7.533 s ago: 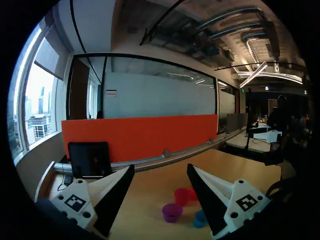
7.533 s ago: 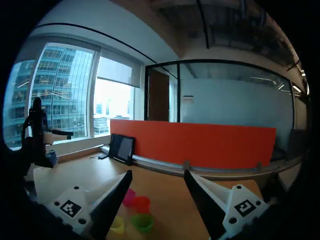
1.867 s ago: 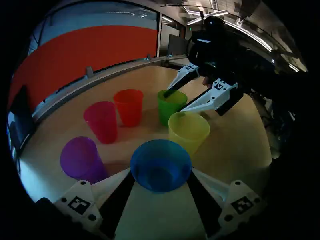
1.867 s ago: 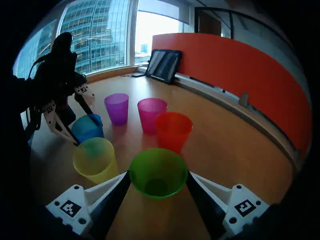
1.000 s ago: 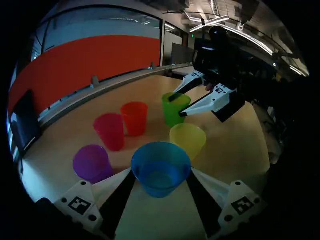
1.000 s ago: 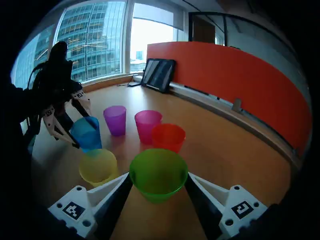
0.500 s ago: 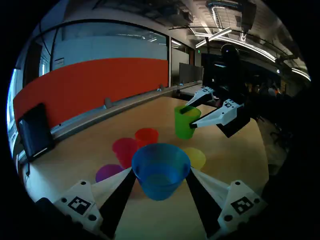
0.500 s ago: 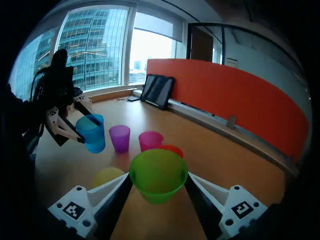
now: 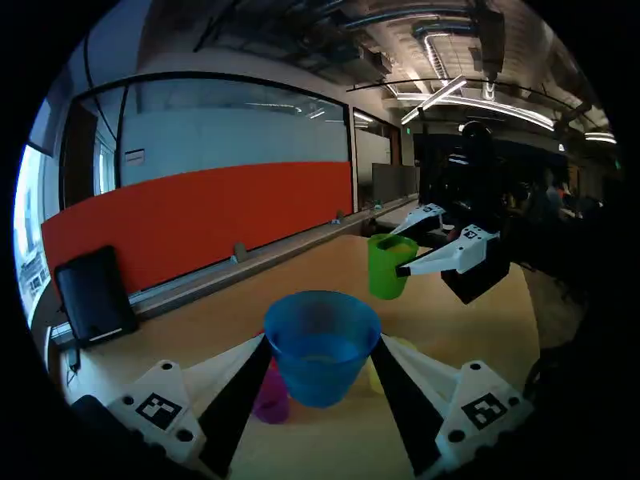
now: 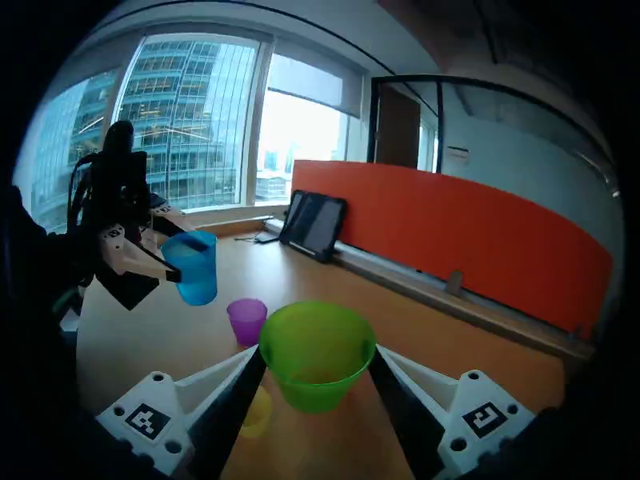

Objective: Pour water

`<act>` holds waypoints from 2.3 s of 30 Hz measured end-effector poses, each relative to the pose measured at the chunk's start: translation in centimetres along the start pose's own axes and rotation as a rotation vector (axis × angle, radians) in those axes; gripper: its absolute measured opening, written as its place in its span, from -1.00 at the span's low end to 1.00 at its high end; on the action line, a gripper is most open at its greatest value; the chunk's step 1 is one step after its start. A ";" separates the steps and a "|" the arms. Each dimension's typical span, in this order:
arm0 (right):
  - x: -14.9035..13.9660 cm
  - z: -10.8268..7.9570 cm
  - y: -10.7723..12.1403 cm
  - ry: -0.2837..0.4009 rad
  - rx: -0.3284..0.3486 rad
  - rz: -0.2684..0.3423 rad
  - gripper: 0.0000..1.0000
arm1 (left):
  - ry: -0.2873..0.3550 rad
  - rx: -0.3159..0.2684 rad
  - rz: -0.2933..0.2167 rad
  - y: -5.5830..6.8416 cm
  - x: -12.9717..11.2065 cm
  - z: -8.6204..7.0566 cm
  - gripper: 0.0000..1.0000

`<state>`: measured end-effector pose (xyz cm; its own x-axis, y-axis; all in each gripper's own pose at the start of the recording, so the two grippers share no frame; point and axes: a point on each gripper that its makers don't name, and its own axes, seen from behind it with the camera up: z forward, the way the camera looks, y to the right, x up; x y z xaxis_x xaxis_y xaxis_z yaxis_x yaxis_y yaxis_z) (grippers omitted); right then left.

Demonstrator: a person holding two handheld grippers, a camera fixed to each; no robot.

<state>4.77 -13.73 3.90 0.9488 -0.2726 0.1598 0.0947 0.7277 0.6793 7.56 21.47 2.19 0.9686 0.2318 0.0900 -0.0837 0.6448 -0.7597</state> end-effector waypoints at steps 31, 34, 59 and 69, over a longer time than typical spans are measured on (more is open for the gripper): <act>7.5 -0.7 -1.2 0.195 -0.020 -0.012 0.84 | 0.165 0.055 -0.018 -2.3 6.9 -2.4 0.70; 7.7 -0.7 -1.2 0.198 -0.020 -0.017 0.84 | 0.168 0.054 -0.022 -2.3 7.1 -2.4 0.70; 8.7 0.4 -3.5 0.229 0.034 -0.015 0.84 | 0.227 0.113 0.018 -3.7 9.7 -3.3 0.70; 8.8 1.5 -6.2 0.234 0.097 -0.019 0.84 | 0.247 0.142 0.083 -4.0 11.5 -3.8 0.70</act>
<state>12.03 -21.63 2.16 0.9921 -0.1246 -0.0164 0.0949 0.6567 0.7481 19.91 18.74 3.84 0.9833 0.1152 -0.1409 -0.1800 0.7303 -0.6590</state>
